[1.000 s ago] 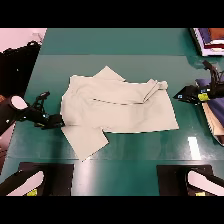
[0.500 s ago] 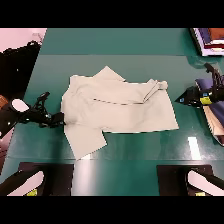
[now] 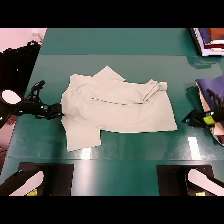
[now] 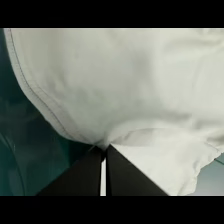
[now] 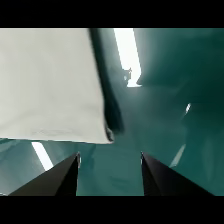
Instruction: Fold the shirts.
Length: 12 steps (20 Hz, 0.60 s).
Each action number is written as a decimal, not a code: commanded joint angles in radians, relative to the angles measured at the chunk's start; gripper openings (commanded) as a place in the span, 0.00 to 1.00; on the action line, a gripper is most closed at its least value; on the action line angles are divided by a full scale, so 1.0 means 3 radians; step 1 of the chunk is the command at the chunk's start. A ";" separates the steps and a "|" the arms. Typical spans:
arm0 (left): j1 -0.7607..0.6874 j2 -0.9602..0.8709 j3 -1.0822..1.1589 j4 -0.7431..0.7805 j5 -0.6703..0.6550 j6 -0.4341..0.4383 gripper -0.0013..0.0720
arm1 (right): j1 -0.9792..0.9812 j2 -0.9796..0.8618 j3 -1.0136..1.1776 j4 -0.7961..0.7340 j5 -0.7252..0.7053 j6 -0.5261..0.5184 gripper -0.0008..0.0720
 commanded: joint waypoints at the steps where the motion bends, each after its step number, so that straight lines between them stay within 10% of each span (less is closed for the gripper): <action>1: 0.0003 0.0008 0.0027 -0.0006 0.0088 0.0005 0.05 | -0.0242 0.0000 -0.0518 0.0167 -0.0268 0.0000 0.60; 8: 0.0003 0.0008 0.0027 -0.0017 0.0098 0.0005 0.05 | 0.0195 -0.0215 -0.0702 0.0704 -0.0664 -0.0127 0.60; 12: 0.0003 0.0008 0.0029 -0.0017 0.0097 0.0004 0.05 | 0.0474 -0.0184 -0.0701 0.0764 -0.0936 -0.0150 0.08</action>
